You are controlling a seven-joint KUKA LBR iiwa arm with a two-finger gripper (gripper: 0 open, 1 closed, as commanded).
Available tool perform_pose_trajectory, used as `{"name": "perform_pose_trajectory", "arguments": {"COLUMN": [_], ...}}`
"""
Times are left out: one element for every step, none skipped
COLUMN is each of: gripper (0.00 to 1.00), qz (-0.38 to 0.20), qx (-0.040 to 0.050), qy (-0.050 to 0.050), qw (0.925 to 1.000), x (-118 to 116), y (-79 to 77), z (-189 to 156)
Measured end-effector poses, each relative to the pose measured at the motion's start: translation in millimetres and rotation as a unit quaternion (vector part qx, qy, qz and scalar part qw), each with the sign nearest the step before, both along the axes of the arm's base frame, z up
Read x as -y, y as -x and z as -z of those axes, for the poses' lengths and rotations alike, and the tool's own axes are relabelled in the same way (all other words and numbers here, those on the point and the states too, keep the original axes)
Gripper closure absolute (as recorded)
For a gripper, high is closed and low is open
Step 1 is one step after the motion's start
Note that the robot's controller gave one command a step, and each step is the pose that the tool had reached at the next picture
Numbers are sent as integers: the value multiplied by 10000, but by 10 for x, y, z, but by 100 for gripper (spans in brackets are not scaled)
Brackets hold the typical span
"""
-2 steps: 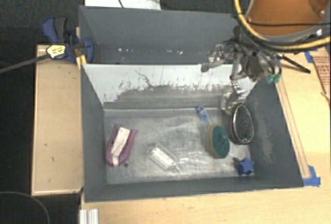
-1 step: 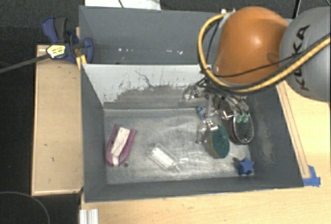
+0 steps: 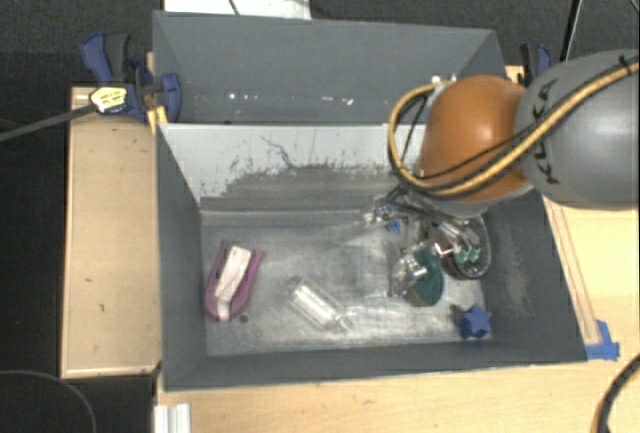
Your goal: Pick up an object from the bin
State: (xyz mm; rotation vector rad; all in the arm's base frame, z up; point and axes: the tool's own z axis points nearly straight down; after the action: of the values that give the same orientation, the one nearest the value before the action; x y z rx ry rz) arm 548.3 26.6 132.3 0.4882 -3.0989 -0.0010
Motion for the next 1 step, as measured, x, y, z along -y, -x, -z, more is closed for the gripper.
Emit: {"name": "perform_pose_trajectory", "arguments": {"gripper": [0], "qz": [267], "qx": [9], "qy": [9], "qw": [9996], "x": [758], "y": [66], "z": [472]}}
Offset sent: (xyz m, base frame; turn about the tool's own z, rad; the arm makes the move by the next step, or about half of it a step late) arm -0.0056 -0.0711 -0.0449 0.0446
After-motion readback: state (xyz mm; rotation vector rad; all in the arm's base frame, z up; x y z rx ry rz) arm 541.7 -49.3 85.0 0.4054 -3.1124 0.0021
